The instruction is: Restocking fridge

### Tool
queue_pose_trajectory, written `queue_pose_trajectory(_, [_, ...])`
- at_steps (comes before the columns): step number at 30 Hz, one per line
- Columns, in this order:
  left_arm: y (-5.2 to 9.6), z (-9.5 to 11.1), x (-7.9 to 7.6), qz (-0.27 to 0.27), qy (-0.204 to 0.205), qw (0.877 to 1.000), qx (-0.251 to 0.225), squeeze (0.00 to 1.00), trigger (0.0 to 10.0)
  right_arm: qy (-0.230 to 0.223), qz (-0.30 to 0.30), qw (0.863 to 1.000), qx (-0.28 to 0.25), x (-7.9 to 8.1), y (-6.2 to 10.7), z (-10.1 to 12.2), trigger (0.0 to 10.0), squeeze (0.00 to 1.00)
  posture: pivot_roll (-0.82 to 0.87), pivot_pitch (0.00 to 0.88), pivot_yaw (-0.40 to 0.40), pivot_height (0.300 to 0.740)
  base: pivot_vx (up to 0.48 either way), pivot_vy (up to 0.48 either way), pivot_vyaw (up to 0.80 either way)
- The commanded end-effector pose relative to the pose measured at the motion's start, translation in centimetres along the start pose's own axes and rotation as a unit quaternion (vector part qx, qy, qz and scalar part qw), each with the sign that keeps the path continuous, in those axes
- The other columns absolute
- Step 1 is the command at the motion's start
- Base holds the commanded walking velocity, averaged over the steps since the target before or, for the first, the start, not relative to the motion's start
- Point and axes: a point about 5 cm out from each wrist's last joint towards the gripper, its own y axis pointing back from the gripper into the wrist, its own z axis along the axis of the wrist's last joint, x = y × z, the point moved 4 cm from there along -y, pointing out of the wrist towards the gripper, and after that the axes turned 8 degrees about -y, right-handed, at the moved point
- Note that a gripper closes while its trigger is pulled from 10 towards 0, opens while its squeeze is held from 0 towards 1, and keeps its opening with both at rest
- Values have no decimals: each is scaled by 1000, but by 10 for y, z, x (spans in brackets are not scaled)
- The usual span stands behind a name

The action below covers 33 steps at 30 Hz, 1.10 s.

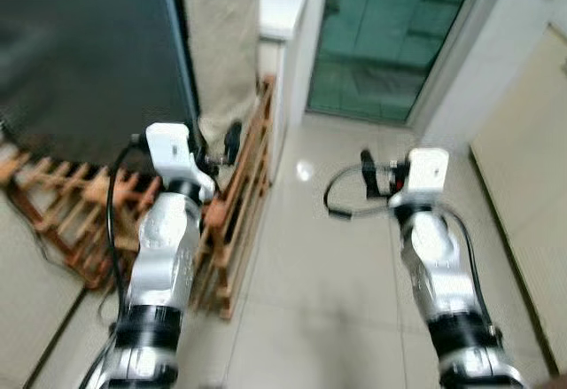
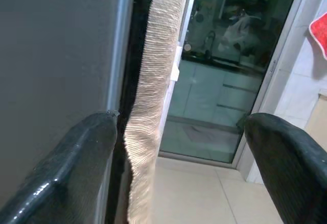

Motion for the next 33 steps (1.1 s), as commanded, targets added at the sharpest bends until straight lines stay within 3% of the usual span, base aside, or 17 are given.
queue_pose_trajectory(1, [-10, 9, -10, -10, -4, 1000, -11, 0, 10000, 8, -14, 1000, -8, -11, 0, 3, 10000, 0, -45, 0, -27, 740, 0, 0, 0])
queue_pose_trajectory(4, [-17, 13, -16, -11, -17, 1000, -16, 0, 10000, 9, -16, 1000, -16, -12, -3, 8, 10000, 0, -47, 0, -25, 740, 0, 0, 0])
queue_pose_trajectory(7, [-28, 11, -23, -4, -58, 998, 4, 0, 10000, 8, -16, 1000, -19, -12, -4, 10, 10000, 0, -51, 0, -23, 740, 0, 0, 0])
queue_pose_trajectory(9, [-31, 12, -22, -5, -41, 999, 4, 0, 10000, 8, -15, 1000, -20, -10, -4, 10, 10000, 0, -55, 0, -20, 740, 0, 0, 0])
queue_pose_trajectory(16, [-34, 10, -10, 12, -46, 999, 11, 0, 10000, 5, -15, 1000, -20, -9, 2, 7, 10000, 0, -71, 0, -3, 740, 0, 0, 0])
queue_pose_trajectory(19, [-13, 14, -1, -6, -53, 999, -8, 0, 10000, 17, -13, 999, -40, -8, 12, 17, 10000, 0, -71, 0, 7, 740, 0, 0, 0])
queue_pose_trajectory(21, [6, 25, -2, -30, -47, 998, -37, 0, 10000, 34, -11, 995, -89, -7, 22, 40, 10000, 0, -66, 0, 6, 740, 0, 0, 0])
queue_pose_trajectory(22, [27, 33, -1, -39, -42, 997, -50, 0, 10000, 49, -7, 992, -119, -6, 38, 56, 10000, 0, -53, 0, 1, 740, 0, 0, 0])
queue_pose_trajectory(26, [56, 38, 9, -17, -32, 998, -53, 0, 10000, 67, -7, 987, -147, -8, 62, 68, 10000, 0, -46, 0, -13, 740, 0, 0, 0])
queue_pose_trajectory(28, [63, 43, 12, -1, -41, 997, -63, 0, 10000, 74, -22, 985, -154, -14, 70, 71, 10000, 0, -45, 0, -24, 740, 0, 0, 0])
queue_pose_trajectory(33, [54, 50, 7, 51, -61, 994, -78, 0, 10000, 68, -23, 980, -186, -9, 70, 90, 10000, 0, -64, 0, -47, 740, 0, 0, 0])
